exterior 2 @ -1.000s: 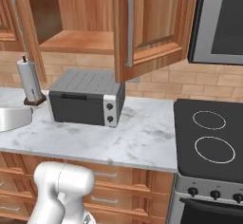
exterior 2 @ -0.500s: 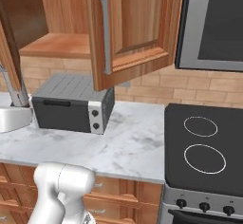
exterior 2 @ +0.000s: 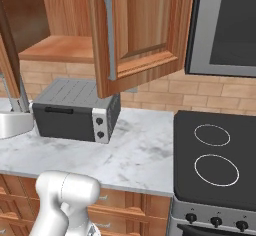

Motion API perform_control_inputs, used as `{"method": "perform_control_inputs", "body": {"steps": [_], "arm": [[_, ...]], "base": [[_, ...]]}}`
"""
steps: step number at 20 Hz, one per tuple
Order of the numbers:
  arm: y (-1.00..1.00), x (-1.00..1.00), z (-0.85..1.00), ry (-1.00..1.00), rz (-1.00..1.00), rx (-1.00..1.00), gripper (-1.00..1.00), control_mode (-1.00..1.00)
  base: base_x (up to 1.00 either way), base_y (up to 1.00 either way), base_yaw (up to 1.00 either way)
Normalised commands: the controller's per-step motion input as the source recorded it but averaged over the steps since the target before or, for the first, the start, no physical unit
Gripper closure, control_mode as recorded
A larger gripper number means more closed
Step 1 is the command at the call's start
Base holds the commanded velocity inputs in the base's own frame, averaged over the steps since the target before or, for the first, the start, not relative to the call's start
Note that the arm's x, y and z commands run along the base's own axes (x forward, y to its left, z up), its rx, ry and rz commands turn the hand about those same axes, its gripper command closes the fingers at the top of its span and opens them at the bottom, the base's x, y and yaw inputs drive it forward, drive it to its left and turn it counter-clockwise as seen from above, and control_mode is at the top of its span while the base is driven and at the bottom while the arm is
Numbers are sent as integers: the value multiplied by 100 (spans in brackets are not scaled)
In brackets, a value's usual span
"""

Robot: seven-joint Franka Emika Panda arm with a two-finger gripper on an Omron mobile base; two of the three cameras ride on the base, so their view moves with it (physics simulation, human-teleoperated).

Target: Close all open cabinet doors.

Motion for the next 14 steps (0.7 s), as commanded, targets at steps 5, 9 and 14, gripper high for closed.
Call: {"method": "perform_control_inputs", "body": {"steps": [5, 9, 14], "arm": [[-8, -17, -5, -4, 0, 0, -100, -100], [-19, -62, 0, -23, 0, 0, -100, -100], [-46, -22, 0, -22, 3, 0, -100, -100]], "base": [[0, 0, 0], [0, 0, 0], [0, 0, 0]]}}
